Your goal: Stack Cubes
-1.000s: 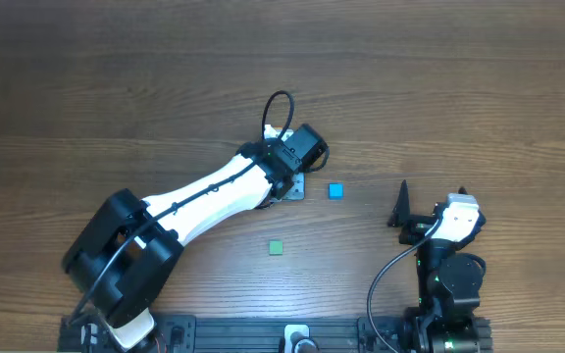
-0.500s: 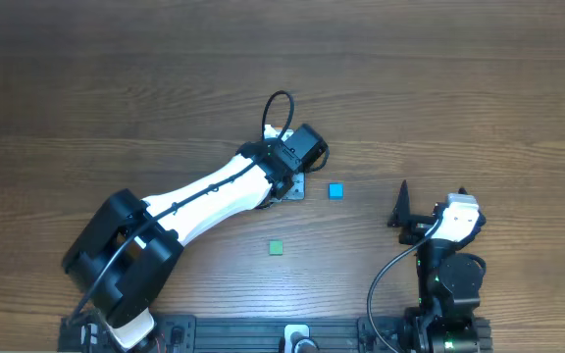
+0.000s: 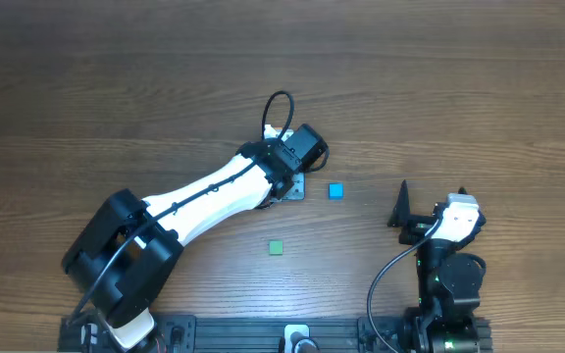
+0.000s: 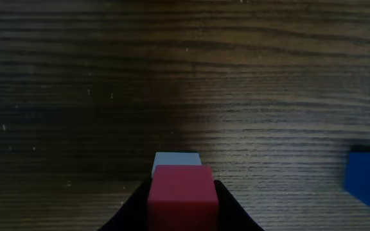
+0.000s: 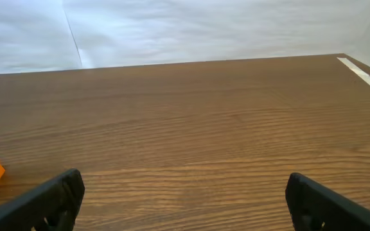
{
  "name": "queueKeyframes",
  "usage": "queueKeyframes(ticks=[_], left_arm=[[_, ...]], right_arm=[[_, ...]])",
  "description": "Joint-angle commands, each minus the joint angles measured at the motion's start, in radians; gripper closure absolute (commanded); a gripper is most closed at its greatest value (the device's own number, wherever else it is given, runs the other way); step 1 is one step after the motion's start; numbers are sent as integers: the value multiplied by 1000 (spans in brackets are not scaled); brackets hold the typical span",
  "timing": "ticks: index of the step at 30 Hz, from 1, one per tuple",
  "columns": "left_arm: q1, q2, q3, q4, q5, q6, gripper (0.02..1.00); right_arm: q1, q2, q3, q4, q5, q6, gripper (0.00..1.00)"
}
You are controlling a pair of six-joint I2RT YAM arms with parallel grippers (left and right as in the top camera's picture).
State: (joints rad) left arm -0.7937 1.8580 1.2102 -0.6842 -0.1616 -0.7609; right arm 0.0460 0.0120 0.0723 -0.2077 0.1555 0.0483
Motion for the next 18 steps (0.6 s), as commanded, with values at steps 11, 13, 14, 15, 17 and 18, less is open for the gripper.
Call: queueKeyframes(ticks=[11,13,14,15,17,18], left_arm=[[-3,-27,21,2,-1,-14,976],[-3,-29,21,-3,-2,-14,978],[-3,-29,21,-5,-2,-14,976],[-3,-29,21,-8,-2,-14,976],[-3,-31,21,-9,-2,-15,976],[-3,-31,21,-9,-1,-15,976]], right_arm=[[-7,-5,-7,-1,-5,-5,7],[-7,-5,-7,-1,-5,-5,7],[-7,-5,-7,-1,-5,-5,7],[-7,-5,-7,-1,-5,-5,9],[-7,-5,-7,-1,-5,-5,7],[-7,-5,-7,-1,-5,-5,7]])
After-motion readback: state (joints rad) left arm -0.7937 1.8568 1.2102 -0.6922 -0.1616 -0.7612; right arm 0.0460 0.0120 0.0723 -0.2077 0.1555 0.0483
